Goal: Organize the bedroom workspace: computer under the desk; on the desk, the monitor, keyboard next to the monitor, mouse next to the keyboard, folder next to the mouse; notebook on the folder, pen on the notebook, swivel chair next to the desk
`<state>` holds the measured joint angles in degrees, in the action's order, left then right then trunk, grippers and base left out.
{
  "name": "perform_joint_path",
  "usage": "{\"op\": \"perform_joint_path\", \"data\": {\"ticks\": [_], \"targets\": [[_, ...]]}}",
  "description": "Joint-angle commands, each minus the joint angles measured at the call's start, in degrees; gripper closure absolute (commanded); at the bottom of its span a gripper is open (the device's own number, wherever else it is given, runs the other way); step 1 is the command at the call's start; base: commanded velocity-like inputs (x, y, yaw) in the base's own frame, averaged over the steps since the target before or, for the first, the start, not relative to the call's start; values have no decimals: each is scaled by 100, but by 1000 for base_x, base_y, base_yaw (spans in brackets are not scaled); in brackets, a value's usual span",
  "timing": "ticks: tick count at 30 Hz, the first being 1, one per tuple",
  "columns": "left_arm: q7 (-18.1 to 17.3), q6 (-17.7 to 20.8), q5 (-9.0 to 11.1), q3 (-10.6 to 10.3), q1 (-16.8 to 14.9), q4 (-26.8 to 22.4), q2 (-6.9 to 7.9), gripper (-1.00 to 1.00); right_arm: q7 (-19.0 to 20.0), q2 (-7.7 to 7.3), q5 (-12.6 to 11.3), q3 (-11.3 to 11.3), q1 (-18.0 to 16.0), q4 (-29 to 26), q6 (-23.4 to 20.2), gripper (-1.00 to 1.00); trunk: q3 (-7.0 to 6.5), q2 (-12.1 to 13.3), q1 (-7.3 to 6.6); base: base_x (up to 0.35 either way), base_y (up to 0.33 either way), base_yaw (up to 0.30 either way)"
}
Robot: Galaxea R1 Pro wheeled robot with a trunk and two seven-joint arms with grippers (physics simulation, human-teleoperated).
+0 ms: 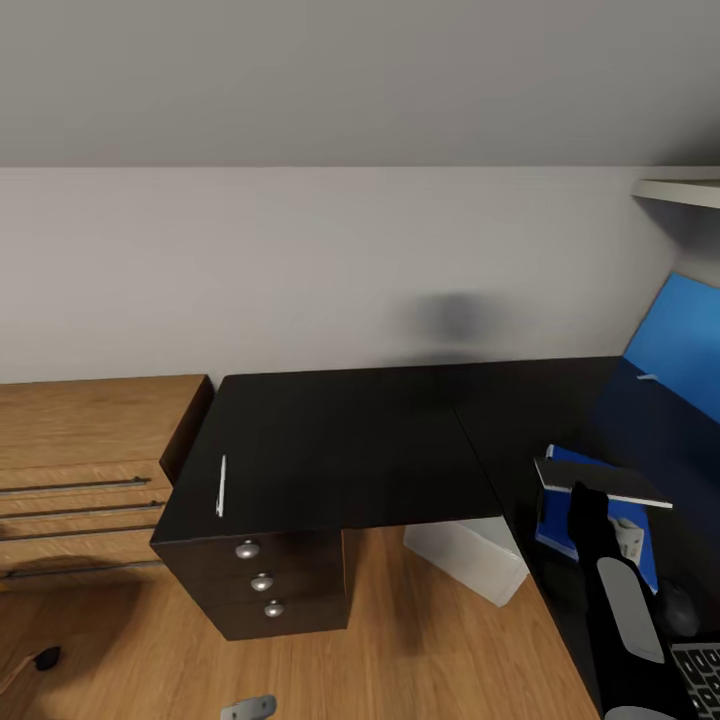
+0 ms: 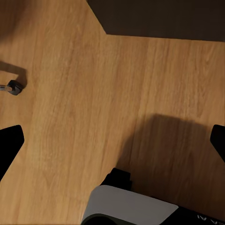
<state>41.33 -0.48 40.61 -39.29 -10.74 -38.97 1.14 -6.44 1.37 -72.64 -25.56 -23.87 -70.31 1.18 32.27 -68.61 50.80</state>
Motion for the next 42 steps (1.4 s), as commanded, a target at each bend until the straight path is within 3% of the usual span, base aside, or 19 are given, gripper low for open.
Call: {"op": "perform_joint_path", "data": {"ticks": [1, 21, 30, 42], "targets": [[44, -5, 43, -44, -7, -12, 9, -100, -12, 4, -66, -6, -4, -9, 13, 100, 5, -3, 2, 123, 0, 0], [48, -5, 43, -44, -7, -10, 9, -100, -306, 3, -69, -19, -3, 0, 21, 100, 5, -3, 2, 56, -4, 0], [46, -5, 43, -44, -7, -11, 9, -100, -375, 5, -66, -155, -4, 0, 35, 100, 5, -3, 2, 0, 0, 0], [46, -5, 43, -44, -7, -9, 9, -100, -490, 3, -74, -169, -4, 0, 469, 100, 5, -3, 2, 0, 0, 0]]}}
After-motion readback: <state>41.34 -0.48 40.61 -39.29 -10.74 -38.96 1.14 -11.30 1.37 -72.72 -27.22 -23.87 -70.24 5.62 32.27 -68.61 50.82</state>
